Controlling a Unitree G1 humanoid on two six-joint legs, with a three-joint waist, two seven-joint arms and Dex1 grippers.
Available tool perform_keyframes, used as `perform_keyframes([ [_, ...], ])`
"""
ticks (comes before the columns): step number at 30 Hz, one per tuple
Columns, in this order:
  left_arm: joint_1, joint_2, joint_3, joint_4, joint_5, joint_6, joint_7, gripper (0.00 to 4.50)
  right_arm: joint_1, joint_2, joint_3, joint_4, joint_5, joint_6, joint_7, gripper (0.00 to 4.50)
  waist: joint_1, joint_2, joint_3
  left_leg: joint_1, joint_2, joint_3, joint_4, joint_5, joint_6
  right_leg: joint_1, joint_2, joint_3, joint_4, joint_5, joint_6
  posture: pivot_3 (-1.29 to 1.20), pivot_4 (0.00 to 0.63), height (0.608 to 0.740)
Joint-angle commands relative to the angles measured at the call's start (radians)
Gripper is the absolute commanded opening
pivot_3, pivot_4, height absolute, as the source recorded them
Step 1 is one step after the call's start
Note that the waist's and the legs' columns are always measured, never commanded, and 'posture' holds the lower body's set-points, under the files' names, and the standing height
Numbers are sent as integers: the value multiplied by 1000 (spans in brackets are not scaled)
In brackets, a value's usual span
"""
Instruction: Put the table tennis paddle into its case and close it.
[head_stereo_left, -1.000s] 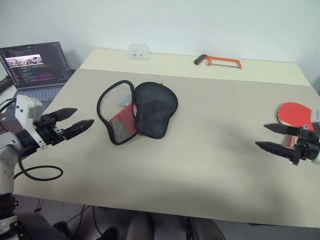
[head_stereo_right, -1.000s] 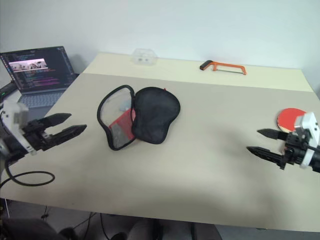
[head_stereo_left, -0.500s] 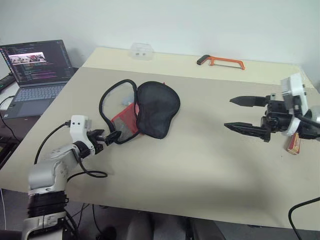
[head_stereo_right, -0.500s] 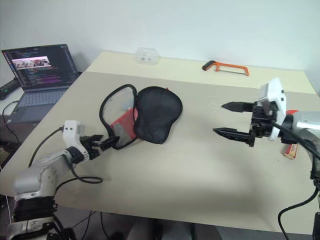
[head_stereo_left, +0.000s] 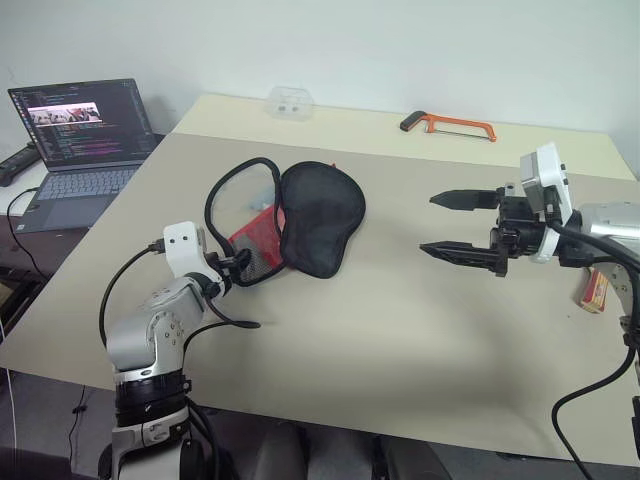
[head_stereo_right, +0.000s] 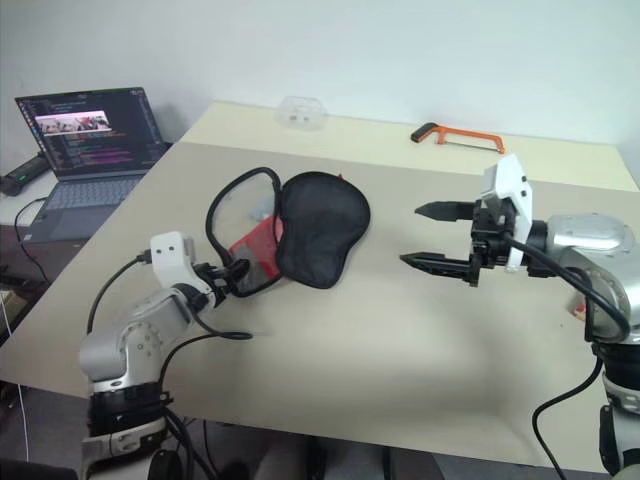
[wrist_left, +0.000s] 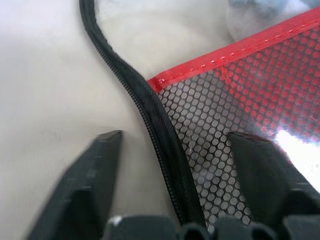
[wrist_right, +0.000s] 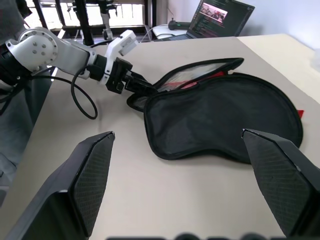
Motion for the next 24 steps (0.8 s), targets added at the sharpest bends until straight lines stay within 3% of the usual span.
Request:
perform_keyframes([
  [1,-24,-22,-2,-46,-7,19,22,2022,-22,10,-4,-3,-16,-30,4,4500,0,0,0,0,0,0,0,0,0,0,0,0,0,0,0,0,150,740],
  [7,-42,-42,-27,-85,-39,44,-7,37,-40,44,28,33,-73,-58,-16,4500,0,0,0,0,0,0,0,0,0,0,0,-1,0,0,0,0,150,740],
  [12,-66,-31,-53,-122,-33,21,-15,37,-53,69,19,49,-74,-58,-27,4500,0,0,0,0,0,0,0,0,-1,0,1,0,0,0,0,0,150,740],
  [24,-135,85,-312,-216,143,8,-27,37,-67,98,21,73,-104,-80,-37,4500,0,0,0,0,0,0,-1,0,-1,0,1,0,-1,0,0,0,150,740],
])
